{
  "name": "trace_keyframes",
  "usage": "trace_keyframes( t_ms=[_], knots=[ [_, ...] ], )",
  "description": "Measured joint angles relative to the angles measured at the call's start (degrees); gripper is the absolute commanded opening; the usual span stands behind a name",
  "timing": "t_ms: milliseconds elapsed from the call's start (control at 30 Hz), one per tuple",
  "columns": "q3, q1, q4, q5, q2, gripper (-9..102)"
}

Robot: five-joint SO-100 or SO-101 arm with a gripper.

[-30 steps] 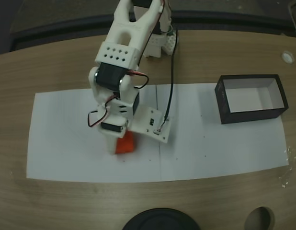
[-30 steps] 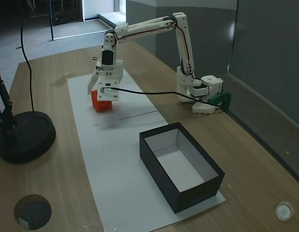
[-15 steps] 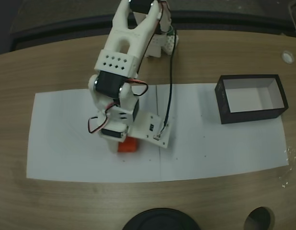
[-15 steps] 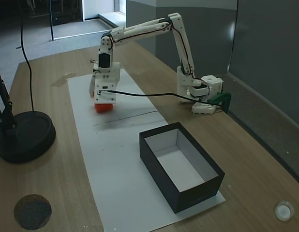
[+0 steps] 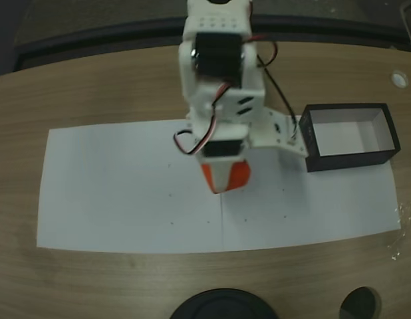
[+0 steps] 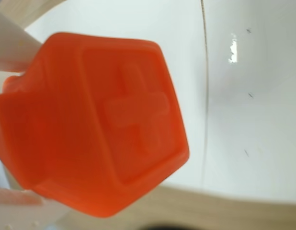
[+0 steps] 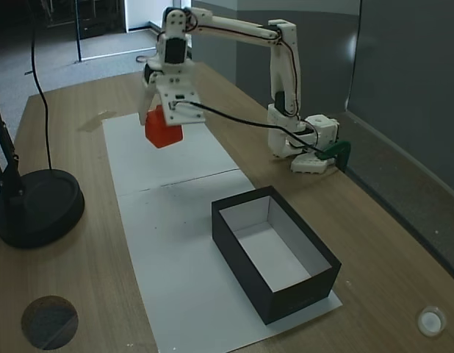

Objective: Grab a orange square and put it in the box.

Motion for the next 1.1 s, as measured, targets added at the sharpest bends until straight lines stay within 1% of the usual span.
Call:
trace_keyframes(
  t_ms=[100, 200, 233, 300, 467, 600, 733, 800, 967, 1100],
  knots=[
    [-5.98, -15.03, 1.23, 0.00, 12.48, 2],
    [-4.66, -31.99, 1.41, -1.76, 23.55, 2],
    [-3.08, -36.04, 1.41, -2.20, 25.84, 2],
    [1.58, -41.92, 1.41, -3.16, 27.86, 2],
    [16.79, -52.12, 0.09, -3.78, 28.12, 2],
    [23.12, -54.84, -6.59, -3.78, 28.12, 2],
    [28.21, -55.72, -17.49, -4.04, 27.07, 2],
    [29.62, -54.84, -21.62, -5.19, 24.52, 2],
    [29.97, -53.17, -27.95, -5.71, 15.64, 2],
    [29.97, -50.54, -31.20, -5.71, 10.28, 2]
  ],
)
